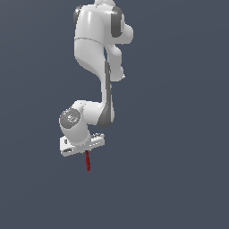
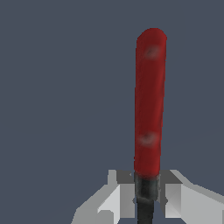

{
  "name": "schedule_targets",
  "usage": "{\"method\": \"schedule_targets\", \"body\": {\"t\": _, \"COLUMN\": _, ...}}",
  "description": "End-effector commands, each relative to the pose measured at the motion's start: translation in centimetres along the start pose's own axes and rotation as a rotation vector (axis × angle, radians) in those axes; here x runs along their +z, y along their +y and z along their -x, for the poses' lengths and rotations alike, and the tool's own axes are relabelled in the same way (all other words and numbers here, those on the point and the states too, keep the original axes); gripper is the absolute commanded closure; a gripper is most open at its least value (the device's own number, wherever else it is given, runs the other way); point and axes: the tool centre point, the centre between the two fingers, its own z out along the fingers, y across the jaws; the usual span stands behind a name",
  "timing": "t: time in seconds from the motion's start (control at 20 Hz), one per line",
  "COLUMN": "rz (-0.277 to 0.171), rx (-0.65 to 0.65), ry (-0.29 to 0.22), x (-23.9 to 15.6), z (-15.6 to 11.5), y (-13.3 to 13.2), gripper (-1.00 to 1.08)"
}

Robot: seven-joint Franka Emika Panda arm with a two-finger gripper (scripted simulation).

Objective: Pick up the object and move it to a goal position.

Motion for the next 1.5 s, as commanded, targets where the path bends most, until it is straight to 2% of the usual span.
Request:
{"method": "schedule_targets", "body": {"t": 0.0, "rz": 0.0, "rx": -0.001, "ry": 0.0, "x": -0.1, "z": -0.7, "y": 1.1, "gripper": 1.08}}
{"method": "schedule_targets", "body": {"t": 0.75, "rz": -0.001, "rx": -0.001, "ry": 0.0, "x": -0.3, "z": -4.0, "y": 6.0, "gripper": 1.08}}
{"method": "schedule_targets", "body": {"t": 1.45, "rz": -0.001, "rx": -0.001, "ry": -0.001, "x": -0.4, "z": -5.1, "y": 7.6, "gripper": 1.08}}
